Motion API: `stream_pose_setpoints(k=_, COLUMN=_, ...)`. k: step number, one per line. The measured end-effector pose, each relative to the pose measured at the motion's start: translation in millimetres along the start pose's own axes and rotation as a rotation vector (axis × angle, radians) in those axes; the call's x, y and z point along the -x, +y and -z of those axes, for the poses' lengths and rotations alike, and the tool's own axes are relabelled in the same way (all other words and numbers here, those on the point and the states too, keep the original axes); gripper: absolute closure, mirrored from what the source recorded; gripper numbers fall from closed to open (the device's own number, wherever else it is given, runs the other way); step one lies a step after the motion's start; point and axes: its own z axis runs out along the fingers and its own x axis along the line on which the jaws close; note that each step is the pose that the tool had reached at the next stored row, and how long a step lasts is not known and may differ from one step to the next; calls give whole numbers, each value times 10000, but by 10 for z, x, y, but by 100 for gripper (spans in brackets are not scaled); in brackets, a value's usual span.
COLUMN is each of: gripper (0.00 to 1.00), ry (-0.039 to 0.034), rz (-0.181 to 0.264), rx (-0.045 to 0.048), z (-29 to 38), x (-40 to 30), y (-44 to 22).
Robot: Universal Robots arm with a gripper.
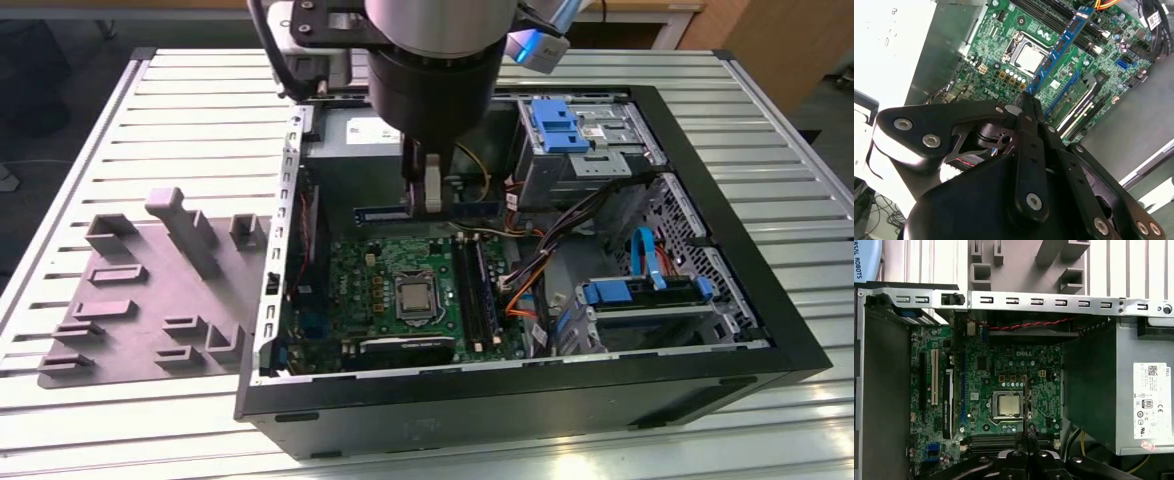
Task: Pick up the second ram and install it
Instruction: 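Pick up the second ram and move it above second insertion slot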
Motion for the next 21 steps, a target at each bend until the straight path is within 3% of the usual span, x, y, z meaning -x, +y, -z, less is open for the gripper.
stream_pose_setpoints(k=21, gripper=88, ry=15, rz=-17, rx=49, z=-189, x=-21, y=-98)
